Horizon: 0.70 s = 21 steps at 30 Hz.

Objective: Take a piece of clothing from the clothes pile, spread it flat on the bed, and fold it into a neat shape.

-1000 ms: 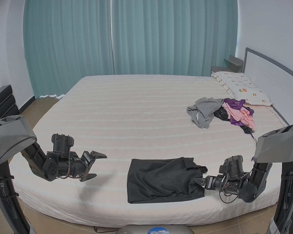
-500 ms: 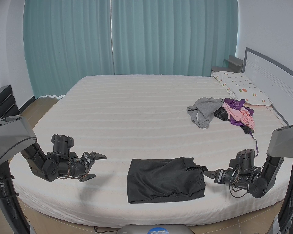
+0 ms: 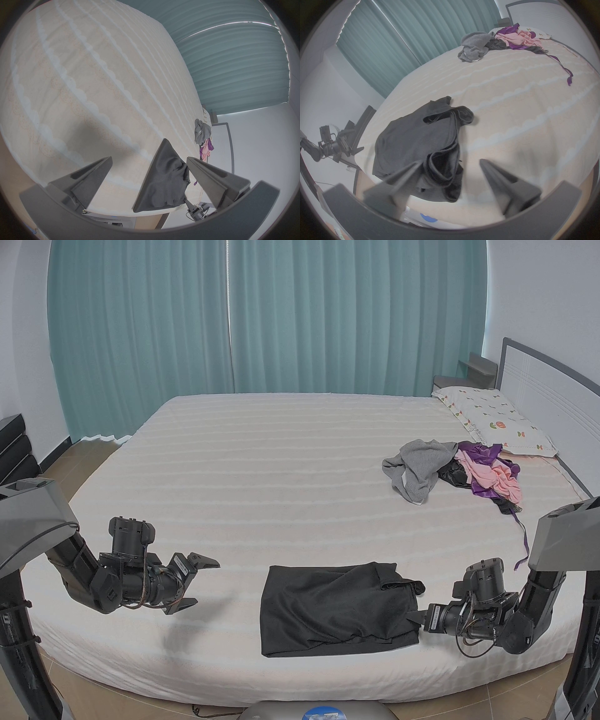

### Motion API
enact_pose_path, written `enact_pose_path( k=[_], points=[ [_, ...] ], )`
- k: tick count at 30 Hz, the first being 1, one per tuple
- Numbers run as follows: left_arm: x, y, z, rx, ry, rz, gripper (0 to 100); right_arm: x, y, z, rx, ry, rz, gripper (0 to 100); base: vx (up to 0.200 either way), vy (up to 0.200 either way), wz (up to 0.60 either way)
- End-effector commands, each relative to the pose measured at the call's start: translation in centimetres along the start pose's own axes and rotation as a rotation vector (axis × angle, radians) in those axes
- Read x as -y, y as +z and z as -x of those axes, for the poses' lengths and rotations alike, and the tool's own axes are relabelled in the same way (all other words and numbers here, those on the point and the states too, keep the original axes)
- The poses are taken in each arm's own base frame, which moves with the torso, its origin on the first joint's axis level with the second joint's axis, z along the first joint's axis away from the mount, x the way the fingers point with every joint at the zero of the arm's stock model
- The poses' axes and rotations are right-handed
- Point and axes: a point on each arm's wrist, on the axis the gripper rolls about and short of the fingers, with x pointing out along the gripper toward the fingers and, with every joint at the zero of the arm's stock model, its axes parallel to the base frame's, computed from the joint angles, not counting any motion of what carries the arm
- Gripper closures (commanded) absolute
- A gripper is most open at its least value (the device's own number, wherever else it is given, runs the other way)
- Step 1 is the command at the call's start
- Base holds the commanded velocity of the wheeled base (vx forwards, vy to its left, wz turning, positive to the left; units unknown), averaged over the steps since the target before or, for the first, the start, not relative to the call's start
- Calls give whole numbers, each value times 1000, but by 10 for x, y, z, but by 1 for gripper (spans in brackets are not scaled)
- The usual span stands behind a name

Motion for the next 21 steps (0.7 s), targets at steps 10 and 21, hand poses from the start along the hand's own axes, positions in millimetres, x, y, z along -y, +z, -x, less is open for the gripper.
enact_pose_path(
  k=[10,21],
  points=[
    [0,-1,-1,-3,2,0,0,15,4,6,2,-39,5,100,0,0,0],
    [1,2,-3,26,10,6,0,-1,27,13,97,81,4,0,0,0,0]
  ],
)
